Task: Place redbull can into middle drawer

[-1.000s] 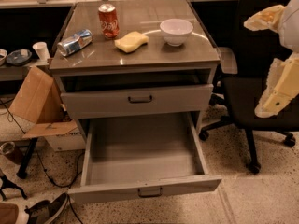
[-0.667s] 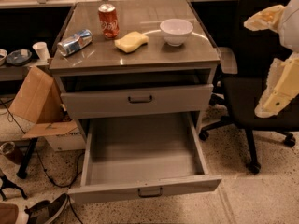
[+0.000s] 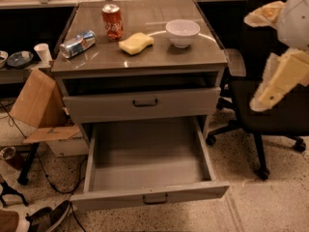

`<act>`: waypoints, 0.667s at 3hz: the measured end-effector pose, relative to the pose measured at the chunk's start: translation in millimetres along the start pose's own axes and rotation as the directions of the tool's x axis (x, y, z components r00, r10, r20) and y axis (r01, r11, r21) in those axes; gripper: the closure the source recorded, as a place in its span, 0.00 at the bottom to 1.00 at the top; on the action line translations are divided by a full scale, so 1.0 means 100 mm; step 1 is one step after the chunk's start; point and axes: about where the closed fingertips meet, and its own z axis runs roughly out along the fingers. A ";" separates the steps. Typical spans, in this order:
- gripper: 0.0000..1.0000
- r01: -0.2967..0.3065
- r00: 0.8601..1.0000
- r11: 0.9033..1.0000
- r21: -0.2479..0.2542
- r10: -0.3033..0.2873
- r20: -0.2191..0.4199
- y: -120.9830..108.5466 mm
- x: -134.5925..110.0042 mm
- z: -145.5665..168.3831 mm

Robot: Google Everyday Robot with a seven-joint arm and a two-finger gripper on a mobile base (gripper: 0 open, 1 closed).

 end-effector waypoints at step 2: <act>0.00 -0.076 0.993 0.997 0.014 0.075 0.088 -0.66 -0.05 0.90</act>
Offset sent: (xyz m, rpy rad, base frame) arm 0.1419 0.0337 -0.0725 0.1666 0.0024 -0.0742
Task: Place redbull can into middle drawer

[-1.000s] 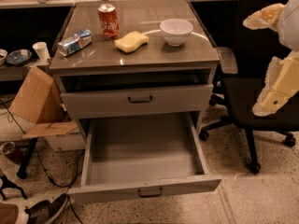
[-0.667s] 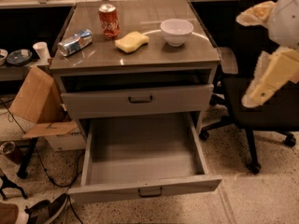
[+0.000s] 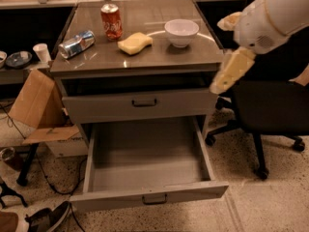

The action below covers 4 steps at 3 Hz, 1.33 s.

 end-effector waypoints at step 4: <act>0.00 -0.224 0.973 0.940 0.259 0.199 0.117 -1.01 -0.87 1.17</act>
Offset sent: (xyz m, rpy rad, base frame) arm 0.1666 0.0974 -0.0126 0.1862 -0.1902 -0.3652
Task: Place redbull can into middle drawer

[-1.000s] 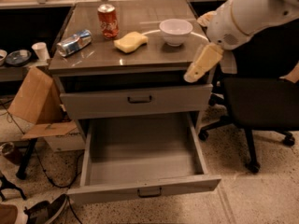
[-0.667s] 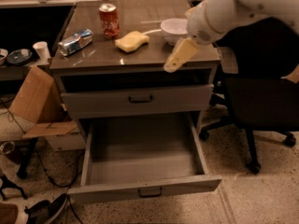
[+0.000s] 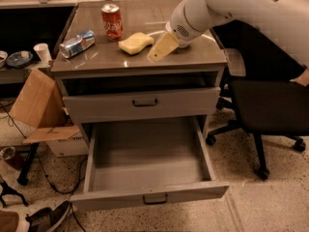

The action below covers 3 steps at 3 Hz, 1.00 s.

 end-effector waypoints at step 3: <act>0.00 -0.111 0.994 0.992 0.063 0.112 -0.010 0.04 -0.15 0.36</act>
Offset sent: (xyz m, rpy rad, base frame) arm 0.0246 0.0000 -0.0168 0.0997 0.0704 -0.2590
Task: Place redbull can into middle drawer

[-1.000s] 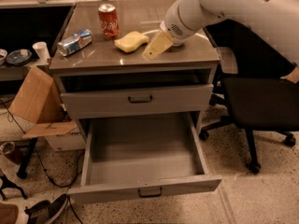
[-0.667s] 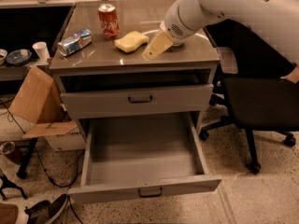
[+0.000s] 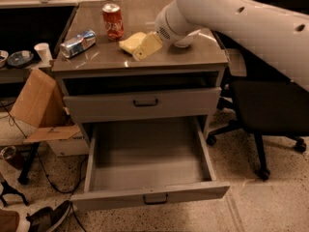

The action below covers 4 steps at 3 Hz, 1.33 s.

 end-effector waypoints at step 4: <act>0.00 -0.486 0.873 0.874 -0.004 0.486 0.038 0.60 -1.10 1.18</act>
Offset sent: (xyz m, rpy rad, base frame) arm 0.0756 0.1433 -0.0304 0.3700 0.1622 -0.2807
